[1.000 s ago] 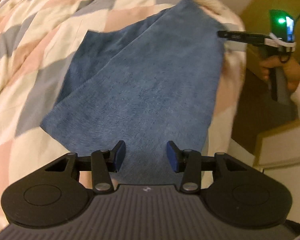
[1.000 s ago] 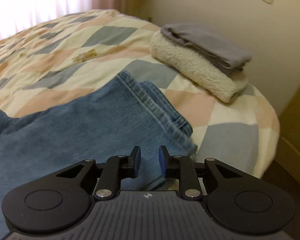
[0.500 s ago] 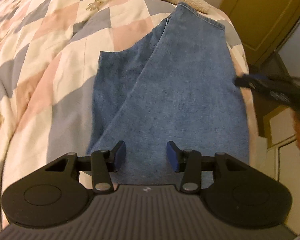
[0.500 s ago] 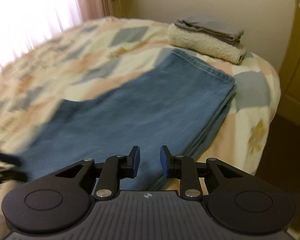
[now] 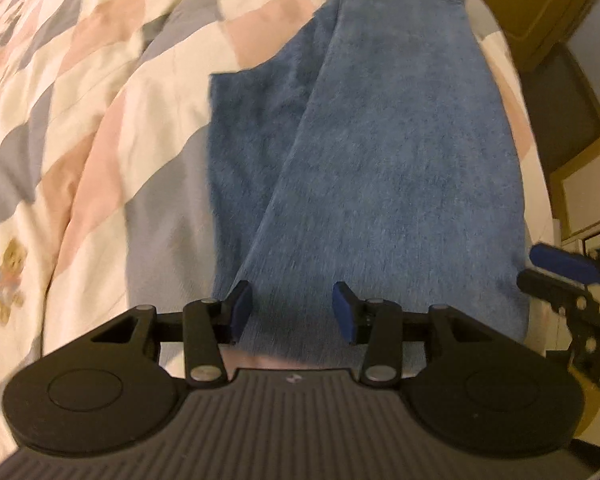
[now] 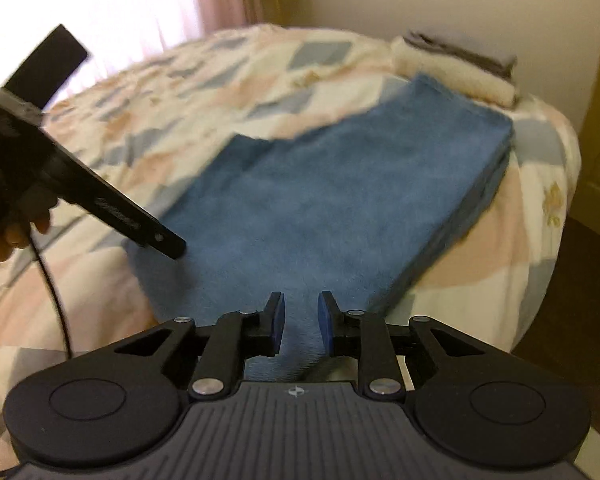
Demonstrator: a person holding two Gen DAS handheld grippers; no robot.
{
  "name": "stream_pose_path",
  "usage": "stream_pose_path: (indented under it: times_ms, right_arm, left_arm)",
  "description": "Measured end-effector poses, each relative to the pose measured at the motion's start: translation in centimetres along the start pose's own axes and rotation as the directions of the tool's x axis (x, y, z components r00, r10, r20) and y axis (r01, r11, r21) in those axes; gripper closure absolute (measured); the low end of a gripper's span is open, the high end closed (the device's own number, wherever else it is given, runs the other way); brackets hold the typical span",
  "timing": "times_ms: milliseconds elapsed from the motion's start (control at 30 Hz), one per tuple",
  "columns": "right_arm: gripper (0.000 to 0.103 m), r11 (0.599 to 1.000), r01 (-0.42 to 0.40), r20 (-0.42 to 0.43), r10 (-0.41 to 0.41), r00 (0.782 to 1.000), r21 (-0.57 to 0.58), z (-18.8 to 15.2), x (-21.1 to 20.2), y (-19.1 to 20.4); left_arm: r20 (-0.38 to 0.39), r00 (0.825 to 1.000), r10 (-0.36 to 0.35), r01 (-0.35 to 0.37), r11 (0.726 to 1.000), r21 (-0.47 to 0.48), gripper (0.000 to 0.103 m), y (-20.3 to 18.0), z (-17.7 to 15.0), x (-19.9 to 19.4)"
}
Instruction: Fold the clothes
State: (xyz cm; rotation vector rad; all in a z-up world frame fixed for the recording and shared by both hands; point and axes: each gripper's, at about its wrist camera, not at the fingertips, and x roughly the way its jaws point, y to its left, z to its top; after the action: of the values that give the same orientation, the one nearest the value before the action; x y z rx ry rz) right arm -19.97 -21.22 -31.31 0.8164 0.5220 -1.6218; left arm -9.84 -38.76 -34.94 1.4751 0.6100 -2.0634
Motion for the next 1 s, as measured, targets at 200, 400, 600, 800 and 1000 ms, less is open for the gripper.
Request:
stream_pose_path:
  times_ms: [200,400,600,800,1000]
  right_arm:
    - [0.08,0.999,0.023,-0.045,-0.021,0.999,0.044,-0.8,-0.7,0.2]
    - [0.079,0.999,0.052,-0.046,-0.053,0.998,-0.015,-1.5,-2.2,0.7]
    - [0.071,0.997,0.069,-0.023,-0.069,0.997,-0.035,-0.9,-4.1,1.6]
    - [0.069,0.997,0.081,-0.024,-0.081,0.996,-0.017,-0.4,-5.3,1.5]
    - [0.068,0.994,0.102,-0.023,-0.102,0.994,-0.026,-0.3,-5.4,1.5]
  left_arm:
    - [-0.026,0.999,0.021,-0.021,1.0,-0.017,0.06,0.0,-1.3,-1.9]
    - [-0.078,0.996,0.05,-0.05,0.999,0.002,0.06,-0.2,-2.3,-2.6]
    - [-0.099,0.994,0.056,-0.059,0.998,-0.025,0.057,-0.6,-2.1,-3.7]
    - [-0.089,0.996,0.02,-0.02,1.0,0.004,0.051,-2.4,-2.0,-4.7]
    - [-0.114,0.994,-0.002,0.004,1.0,0.015,0.051,-3.2,-1.9,-4.0]
